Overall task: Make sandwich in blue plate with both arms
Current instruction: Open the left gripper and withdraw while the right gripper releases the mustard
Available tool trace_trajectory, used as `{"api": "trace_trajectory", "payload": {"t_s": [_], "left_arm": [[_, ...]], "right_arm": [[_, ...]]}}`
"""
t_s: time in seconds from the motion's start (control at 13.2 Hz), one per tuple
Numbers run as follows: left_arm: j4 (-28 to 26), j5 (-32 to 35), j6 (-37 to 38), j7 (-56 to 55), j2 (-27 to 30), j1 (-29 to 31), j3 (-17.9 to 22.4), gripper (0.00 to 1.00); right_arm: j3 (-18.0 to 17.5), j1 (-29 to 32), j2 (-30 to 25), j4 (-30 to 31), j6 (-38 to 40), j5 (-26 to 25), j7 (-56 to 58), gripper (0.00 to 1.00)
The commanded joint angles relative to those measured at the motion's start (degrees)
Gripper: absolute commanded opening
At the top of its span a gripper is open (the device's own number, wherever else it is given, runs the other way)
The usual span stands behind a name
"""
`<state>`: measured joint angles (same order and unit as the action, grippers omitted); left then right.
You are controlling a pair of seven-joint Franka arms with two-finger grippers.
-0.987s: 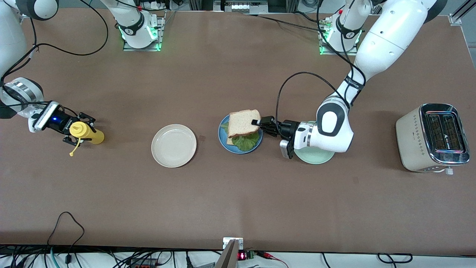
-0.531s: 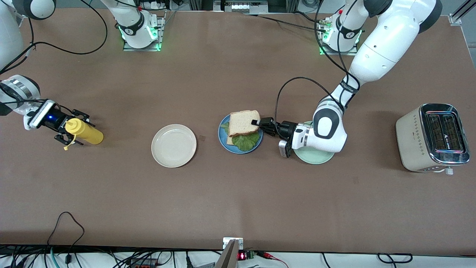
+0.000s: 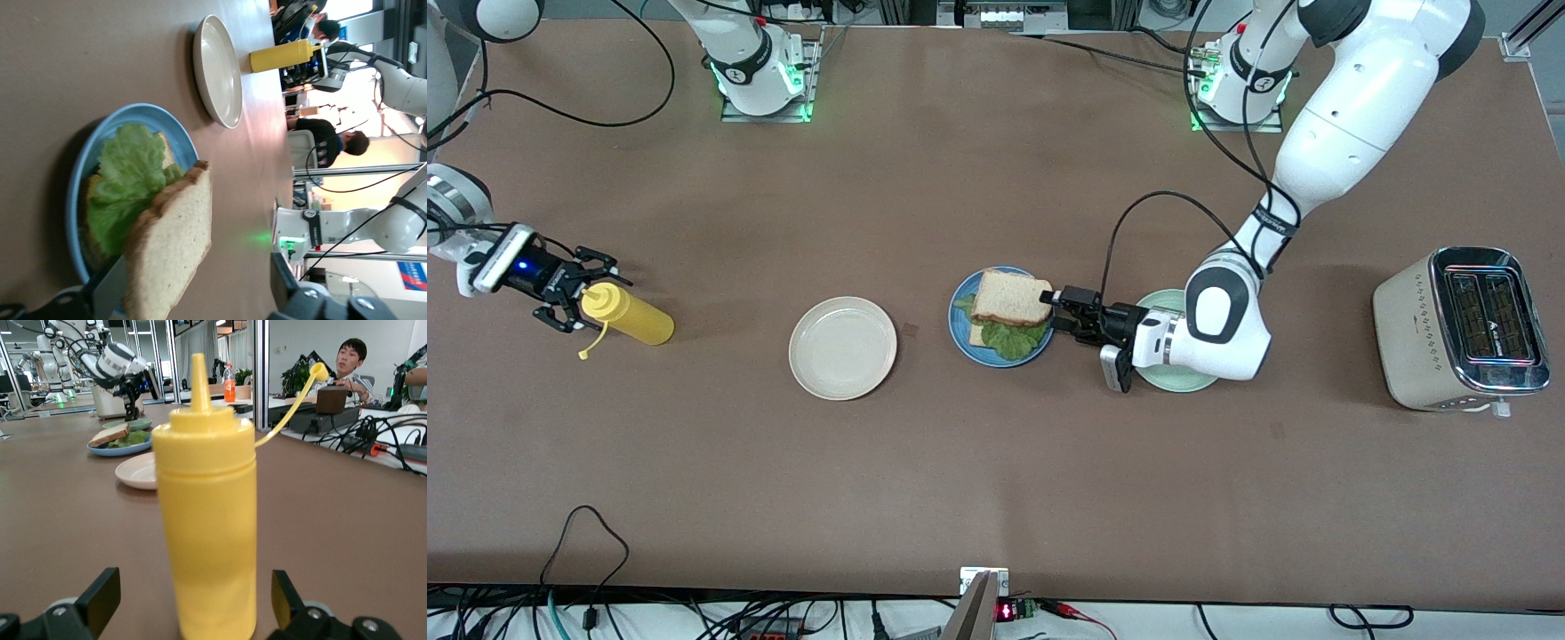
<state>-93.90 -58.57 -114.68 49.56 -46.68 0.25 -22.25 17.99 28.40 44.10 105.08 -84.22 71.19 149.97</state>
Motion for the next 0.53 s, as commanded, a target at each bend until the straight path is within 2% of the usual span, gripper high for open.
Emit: {"api": "trace_trajectory", "payload": {"t_s": [0.0, 0.15, 0.46], "left_arm": [[-1.3, 7.9, 0.7, -8.5, 6.7, 0.5, 0.5, 1.0], [-1.3, 17.6, 1.7, -19.6, 11.1, 0.6, 0.5, 1.0], [2.9, 42.6, 10.9, -39.8, 17.1, 0.2, 0.2, 1.0]], "right_arm": [[-0.6, 3.6, -0.8, -3.5, 1.2, -4.5, -0.6, 1.0], [0.7, 3.2, -4.3, -7.6, 3.1, -10.0, -7.5, 1.0], [0.6, -1.5, -13.1, -13.9, 3.5, -18.3, -24.9, 1.0]]}}
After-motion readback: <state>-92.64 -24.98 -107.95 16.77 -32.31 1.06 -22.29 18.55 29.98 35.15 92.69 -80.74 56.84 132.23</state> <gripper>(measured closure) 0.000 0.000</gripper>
